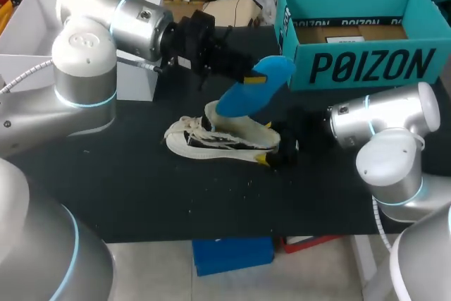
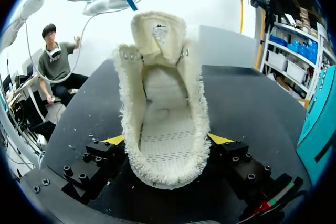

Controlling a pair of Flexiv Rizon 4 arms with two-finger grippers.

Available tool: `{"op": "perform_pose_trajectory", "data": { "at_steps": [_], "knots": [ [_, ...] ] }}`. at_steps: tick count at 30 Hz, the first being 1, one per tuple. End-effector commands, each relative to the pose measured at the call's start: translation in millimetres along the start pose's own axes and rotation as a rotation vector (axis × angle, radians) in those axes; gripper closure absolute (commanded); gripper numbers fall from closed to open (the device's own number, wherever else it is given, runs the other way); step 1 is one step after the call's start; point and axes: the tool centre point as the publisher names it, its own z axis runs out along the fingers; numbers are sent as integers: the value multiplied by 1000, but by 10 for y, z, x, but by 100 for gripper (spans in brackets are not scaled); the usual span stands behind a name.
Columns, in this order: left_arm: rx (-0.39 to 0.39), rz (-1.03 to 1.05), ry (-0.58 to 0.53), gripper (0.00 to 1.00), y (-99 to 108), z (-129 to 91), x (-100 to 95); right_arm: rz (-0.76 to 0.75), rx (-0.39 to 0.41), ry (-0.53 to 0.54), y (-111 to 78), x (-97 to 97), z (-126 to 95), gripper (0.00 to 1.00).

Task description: Take the shoe out of the shoebox, open the shoe tongue, remove and reinsert the insole, then place the shoe into the shoebox

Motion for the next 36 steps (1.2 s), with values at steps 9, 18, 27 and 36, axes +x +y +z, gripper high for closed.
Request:
{"op": "perform_pose_trajectory", "data": {
  "at_steps": [9, 18, 27, 36],
  "knots": [
    [123, 5, -89, 100, -471, -12, 4, 1, 2, -2, -17, -16, 41, 100],
    [131, 21, -90, 100, -527, -6, 5, 1, 2, -2, -17, -16, 41, 100],
    [131, 21, -90, 100, -527, -6, 5, 1, 2, -2, -17, -16, 41, 100],
    [225, -91, -115, 100, -761, 2, 93, 1, 2, -2, -17, -16, 41, 100]
  ]
}}
